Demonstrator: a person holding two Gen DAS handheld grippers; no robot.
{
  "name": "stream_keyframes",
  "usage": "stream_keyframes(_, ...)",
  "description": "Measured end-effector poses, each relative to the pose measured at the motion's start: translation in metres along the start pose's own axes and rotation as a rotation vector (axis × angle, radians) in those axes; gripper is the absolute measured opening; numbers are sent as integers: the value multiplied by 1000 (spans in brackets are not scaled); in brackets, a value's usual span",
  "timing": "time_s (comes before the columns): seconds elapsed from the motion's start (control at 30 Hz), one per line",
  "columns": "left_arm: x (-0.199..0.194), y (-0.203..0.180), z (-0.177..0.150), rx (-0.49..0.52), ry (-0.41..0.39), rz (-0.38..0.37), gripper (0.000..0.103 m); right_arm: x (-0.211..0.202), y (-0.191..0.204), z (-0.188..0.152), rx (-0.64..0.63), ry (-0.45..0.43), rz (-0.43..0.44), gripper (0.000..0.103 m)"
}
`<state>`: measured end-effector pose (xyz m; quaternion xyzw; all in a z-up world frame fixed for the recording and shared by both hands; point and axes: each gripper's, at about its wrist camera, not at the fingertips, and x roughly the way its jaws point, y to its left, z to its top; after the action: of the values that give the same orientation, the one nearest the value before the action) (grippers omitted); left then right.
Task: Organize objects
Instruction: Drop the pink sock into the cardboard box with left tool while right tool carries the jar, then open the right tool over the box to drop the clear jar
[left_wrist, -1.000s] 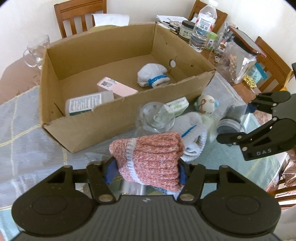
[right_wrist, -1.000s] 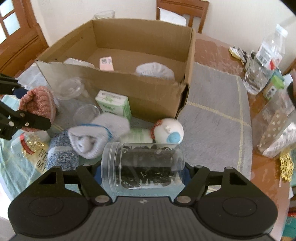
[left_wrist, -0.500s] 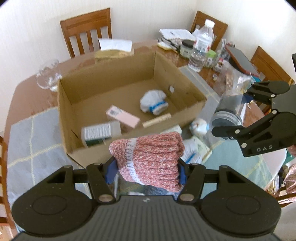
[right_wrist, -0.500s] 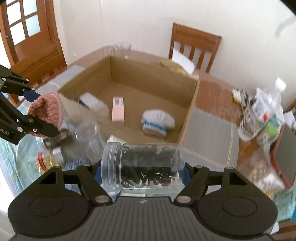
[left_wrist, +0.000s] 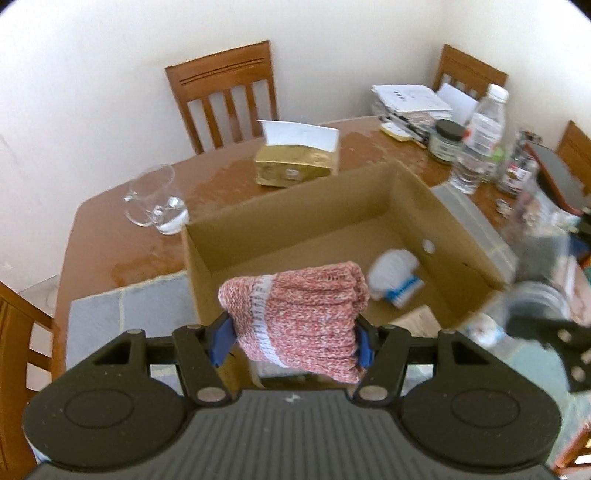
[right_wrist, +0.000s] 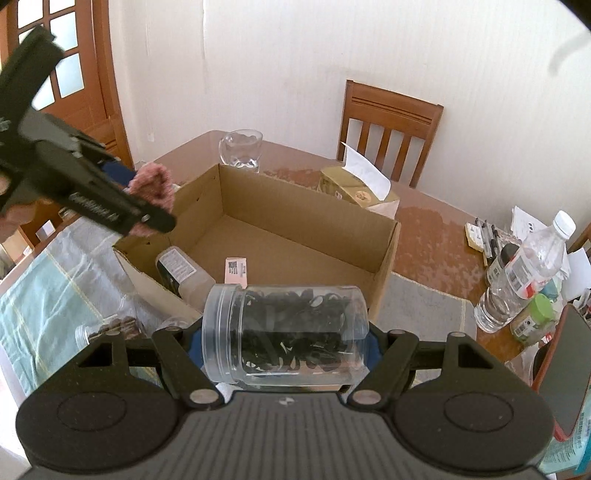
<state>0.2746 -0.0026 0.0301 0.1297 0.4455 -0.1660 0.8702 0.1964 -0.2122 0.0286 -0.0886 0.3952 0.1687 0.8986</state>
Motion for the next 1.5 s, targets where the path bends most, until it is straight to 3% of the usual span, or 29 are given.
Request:
stream_keyframes(0.13,11,8,3,10,-43,42,95,5,2,3,-7,10,-4,79)
stream_keyframes(0.2,16,10,1,-3,-51,61,96,8,1,5,-7,16,-4,79)
stream_keyframes(0.5,11,23,-19,-61,-43,15,96,26,0,22,-27,39,-11,79)
stream_keyframes(0.83,-9,38,-39,-138,-46,16,98,67,0,66,-45,49,15,79)
stream_keyframes(1.03,-18,46,-47,-178,-54,13,98,97,6,92,-97,58,-16,79)
stream_keyframes(1.13,-19,50,-51,-196,-54,12,98,105,7,102,-100,54,-25,86)
stream_keyframes(1.2,-20,51,-53,-202,-51,12,98,106,8,107,-104,44,-35,103)
stream_keyframes(1.3,-21,52,-56,-200,-44,13,98,99,11,105,-120,2,-24,103)
stream_keyframes(1.5,-24,45,-61,-204,-39,9,98,92,19,91,-167,18,-65,103)
